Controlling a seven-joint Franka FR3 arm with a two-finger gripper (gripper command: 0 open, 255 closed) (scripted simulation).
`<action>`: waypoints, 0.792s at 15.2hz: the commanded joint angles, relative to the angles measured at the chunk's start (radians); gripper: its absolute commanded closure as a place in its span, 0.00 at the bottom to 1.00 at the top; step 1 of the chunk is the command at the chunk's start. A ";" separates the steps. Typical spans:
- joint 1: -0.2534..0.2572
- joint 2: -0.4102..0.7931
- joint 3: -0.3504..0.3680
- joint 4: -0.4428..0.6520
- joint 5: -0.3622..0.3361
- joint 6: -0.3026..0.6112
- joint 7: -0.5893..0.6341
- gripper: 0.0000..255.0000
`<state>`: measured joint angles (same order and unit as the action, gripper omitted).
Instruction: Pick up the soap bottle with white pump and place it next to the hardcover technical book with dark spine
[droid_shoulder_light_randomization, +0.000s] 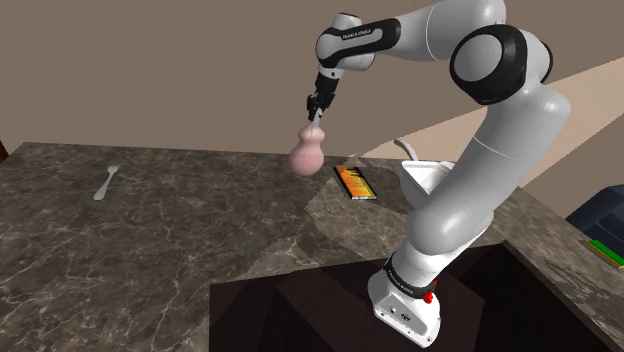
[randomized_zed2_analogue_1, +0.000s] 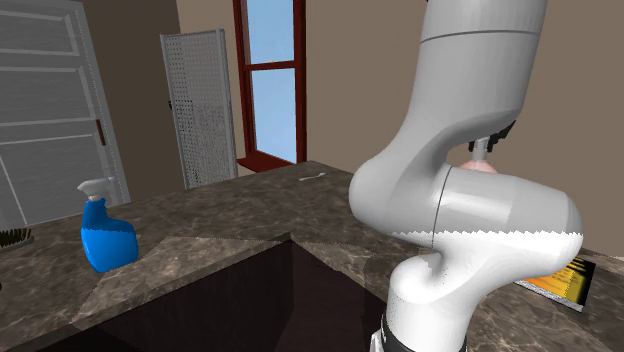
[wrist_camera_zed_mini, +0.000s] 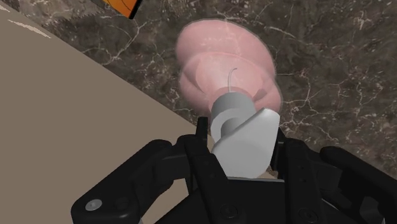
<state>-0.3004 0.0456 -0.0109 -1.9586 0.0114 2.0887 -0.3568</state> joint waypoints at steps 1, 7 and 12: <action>-0.001 -0.001 0.000 -0.012 0.000 0.013 -0.001 1.00; -0.001 -0.001 0.000 -0.012 0.000 0.013 -0.001 1.00; -0.001 -0.002 0.000 -0.012 0.000 0.012 -0.001 0.00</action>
<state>-0.3009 0.0440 -0.0113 -1.9706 0.0117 2.1011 -0.3580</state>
